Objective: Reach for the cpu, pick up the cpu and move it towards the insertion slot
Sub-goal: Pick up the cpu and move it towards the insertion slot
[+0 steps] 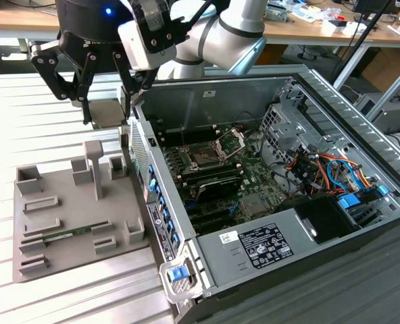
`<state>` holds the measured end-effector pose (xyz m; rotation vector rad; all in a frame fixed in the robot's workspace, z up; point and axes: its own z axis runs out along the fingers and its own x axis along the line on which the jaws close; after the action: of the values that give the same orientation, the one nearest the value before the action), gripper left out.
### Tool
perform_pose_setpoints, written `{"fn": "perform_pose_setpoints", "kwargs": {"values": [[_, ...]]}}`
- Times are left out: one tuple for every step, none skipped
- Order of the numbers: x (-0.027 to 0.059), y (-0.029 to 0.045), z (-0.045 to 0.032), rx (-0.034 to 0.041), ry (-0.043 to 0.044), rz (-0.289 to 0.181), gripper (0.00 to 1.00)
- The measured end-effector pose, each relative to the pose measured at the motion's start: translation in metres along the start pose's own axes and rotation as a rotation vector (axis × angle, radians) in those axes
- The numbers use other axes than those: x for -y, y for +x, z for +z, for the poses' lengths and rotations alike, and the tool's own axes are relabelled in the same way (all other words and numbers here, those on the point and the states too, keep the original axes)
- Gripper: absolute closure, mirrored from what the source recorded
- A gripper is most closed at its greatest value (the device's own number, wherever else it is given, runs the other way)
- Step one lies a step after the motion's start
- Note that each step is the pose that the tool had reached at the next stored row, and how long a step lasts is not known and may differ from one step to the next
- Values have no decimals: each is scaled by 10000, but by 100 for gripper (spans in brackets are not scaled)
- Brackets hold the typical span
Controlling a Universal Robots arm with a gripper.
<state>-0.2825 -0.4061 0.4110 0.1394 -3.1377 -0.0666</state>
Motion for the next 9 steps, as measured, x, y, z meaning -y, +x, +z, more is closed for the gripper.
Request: {"fn": "perform_pose_setpoints", "kwargs": {"values": [[1, -14, 0, 0, 0, 0, 45], [2, -26, 0, 0, 0, 1, 45], [4, -44, 0, 0, 0, 1, 45], [5, -55, 0, 0, 0, 1, 45], [6, -65, 0, 0, 0, 1, 45], [7, -75, 0, 0, 0, 0, 45], [7, -82, 0, 0, 0, 1, 45], [9, -95, 0, 0, 0, 0, 45], [9, -105, 0, -1, 0, 1, 45]]}}
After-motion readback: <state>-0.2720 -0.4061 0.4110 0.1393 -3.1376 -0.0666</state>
